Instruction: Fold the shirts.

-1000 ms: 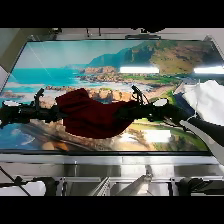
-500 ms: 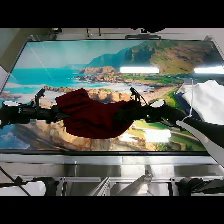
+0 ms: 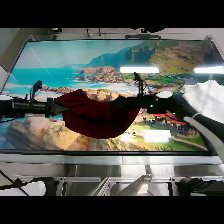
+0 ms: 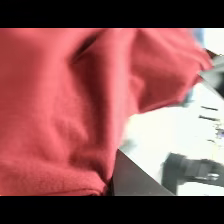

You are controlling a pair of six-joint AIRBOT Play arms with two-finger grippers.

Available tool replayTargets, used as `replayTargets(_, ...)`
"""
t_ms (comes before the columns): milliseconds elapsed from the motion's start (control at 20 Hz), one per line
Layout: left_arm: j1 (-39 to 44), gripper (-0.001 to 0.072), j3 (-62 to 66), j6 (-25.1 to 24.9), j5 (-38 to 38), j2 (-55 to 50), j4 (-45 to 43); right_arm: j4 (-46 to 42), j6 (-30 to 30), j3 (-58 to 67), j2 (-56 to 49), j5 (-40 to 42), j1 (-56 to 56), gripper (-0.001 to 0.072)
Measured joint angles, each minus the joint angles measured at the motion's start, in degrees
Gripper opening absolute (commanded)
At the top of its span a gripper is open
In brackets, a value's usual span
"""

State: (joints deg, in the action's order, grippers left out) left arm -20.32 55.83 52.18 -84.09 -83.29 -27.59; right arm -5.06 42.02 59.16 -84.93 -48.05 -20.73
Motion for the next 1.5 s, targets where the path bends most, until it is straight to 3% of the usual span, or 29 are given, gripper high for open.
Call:
replayTargets(250, 0.44, 0.0017, 9.53, 0.83, -10.58, 11.85, 20.31, -1.07, -0.33, 3.37, 22.29, -1.38, 6.75, 0.0015)
replayTargets(450, 2.80, 0.0019, 19.89, 1.88, -10.32, 23.19, 28.63, -5.09, -0.52, 4.37, 41.20, 2.27, 8.66, 0.0016)
replayTargets(650, 5.97, 0.0026, 27.02, 4.15, -3.52, 30.34, 21.81, -15.10, 6.14, 4.63, 50.93, 5.97, 9.14, 0.0015)
replayTargets(900, 13.68, 0.0026, 24.46, 6.36, 2.45, 27.78, 11.19, -21.44, 11.63, 4.66, 44.87, 3.41, 9.25, 0.0016)
replayTargets(950, 15.17, 0.0090, 23.10, 6.49, 3.06, 25.51, 10.14, -22.18, 12.24, 4.66, 41.92, 2.95, 9.25, 0.0016)
replayTargets(1000, 16.52, 0.0337, 21.66, 6.25, 3.67, 22.51, 9.27, -22.73, 12.52, 4.66, 38.75, 2.64, 9.25, 0.0016)
replayTargets(1100, 18.21, 0.0720, 19.32, 5.62, 5.38, 15.54, 7.02, -24.41, 13.79, 4.66, 31.08, 2.64, 9.27, 0.0026)
replayTargets(1200, 18.21, 0.0718, 18.45, 5.18, 7.10, 7.80, 5.07, -26.16, 15.04, 4.66, 22.77, 5.05, 9.64, 0.0328)
replayTargets(1350, 15.19, 0.0716, 20.70, 5.44, 5.97, -2.71, 3.08, -26.84, 15.96, 4.90, 13.46, 7.28, 13.07, 0.0340)
replayTargets(1500, 10.91, 0.0714, 23.23, 7.80, 0.13, -9.57, 2.29, -26.84, 16.50, 5.14, 10.32, 4.96, 19.82, 0.0350)
